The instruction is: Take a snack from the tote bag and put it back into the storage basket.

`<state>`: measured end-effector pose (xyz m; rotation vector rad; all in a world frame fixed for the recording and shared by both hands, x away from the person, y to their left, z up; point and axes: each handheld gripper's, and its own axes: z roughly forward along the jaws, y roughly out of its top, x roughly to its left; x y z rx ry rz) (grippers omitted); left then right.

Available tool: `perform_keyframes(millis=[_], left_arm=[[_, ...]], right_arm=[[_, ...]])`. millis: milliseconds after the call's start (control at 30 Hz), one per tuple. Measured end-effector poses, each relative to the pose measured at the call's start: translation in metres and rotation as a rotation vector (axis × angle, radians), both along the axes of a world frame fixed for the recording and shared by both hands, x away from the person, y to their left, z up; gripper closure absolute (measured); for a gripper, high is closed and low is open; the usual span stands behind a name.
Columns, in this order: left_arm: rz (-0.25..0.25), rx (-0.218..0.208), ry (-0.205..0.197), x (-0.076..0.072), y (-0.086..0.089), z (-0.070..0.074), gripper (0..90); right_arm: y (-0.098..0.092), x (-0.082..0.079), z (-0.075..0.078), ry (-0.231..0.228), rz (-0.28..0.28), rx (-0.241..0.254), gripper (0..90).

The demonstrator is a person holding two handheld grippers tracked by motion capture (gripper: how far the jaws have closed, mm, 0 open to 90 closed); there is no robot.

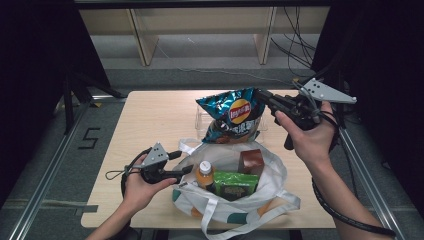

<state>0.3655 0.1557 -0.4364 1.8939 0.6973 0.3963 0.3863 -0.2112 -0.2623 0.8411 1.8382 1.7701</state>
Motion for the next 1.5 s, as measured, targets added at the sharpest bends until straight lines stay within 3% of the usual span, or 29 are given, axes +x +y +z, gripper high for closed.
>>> perform_keyframes(millis=[133, 233, 633, 1500], left_arm=[[0.000, 0.005, -0.002, 0.000, 0.000, 0.000, 34.5], [0.001, 0.004, -0.003, 0.000, 0.001, 0.000, 34.5], [0.001, -0.004, -0.002, 0.000, 0.001, 0.000, 34.4], [0.005, -0.011, -0.006, 0.000, 0.002, 0.001, 34.1]], right_arm=[[-0.003, 0.004, 0.002, -0.031, -0.004, -0.009, 90.0], [-0.003, 0.005, 0.003, -0.007, -0.010, 0.000, 90.0], [-0.009, 0.015, 0.008, -0.030, -0.058, 0.002, 90.0], [-0.015, 0.040, 0.010, -0.021, -0.159, 0.005, 90.0]])
